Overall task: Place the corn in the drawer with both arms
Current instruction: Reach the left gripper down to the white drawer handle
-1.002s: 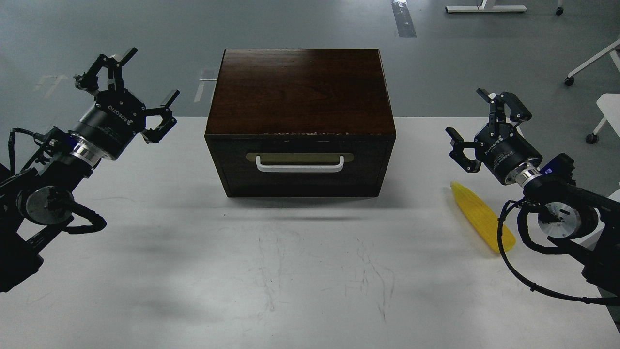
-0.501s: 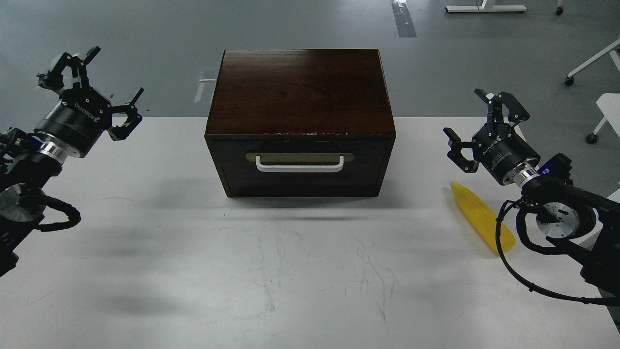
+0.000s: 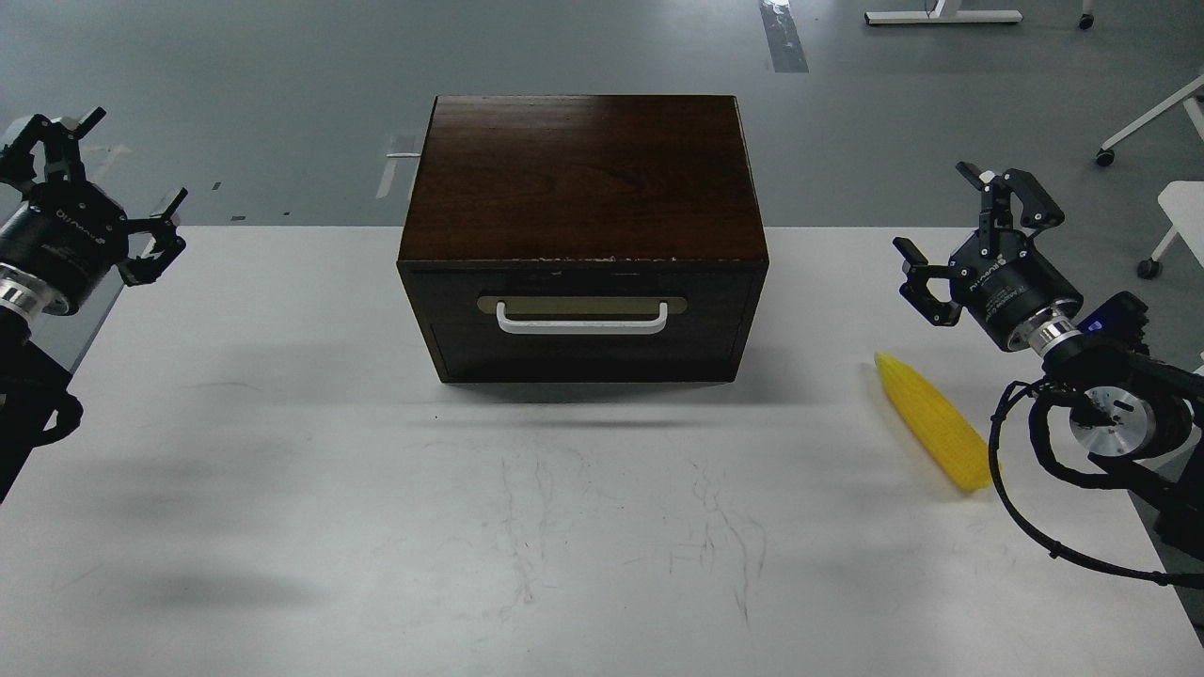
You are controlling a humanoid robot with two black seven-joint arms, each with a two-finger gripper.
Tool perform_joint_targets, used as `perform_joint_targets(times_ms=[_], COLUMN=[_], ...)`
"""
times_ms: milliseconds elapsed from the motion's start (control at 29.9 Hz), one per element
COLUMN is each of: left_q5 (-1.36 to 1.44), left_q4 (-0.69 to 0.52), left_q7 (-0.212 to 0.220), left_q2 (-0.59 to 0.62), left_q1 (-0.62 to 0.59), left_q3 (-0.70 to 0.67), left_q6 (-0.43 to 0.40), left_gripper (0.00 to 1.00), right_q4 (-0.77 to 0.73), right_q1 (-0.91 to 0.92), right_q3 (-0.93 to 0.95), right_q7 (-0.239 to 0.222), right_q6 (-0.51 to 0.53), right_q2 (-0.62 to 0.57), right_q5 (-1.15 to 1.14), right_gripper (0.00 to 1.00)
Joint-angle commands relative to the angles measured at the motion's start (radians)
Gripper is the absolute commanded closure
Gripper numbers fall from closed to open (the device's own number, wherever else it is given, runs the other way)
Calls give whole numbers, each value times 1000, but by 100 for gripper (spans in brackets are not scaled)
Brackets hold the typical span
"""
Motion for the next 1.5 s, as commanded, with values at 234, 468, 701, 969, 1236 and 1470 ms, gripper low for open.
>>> perform_joint_targets(times_ms=[234,468,701,969,1236,1470], left_q5=[248,533,1048,1579,1871,2052], left_q4=[-189,-523,-826,-855,-852,-797], left_q7=[-52,-67,-77,-124,-124,-124], left_q2=[163,243,182,33,-38,-152], left_q1=[-124,-252,-295,-439,-659,-802], left_q3=[-14,-39,-77,-45,281,507], left_q6=[0,0,0,0,0,0], left_gripper=[2,2,2,2,2,2], right_q4=[-12,-10,-10,-12,-12,-12], right_q1=[-2,0,-2,-2,-2,0], right_q3=[-4,0,2,2,2,5], right_q7=[0,0,0,0,0,0], right_q6=[1,-8,-13,-25,-26,-28], right_q2=[-1,2,-3,-3,-4,-4], right_q5=[0,0,0,0,0,0], right_gripper=[0,0,0,0,0,0])
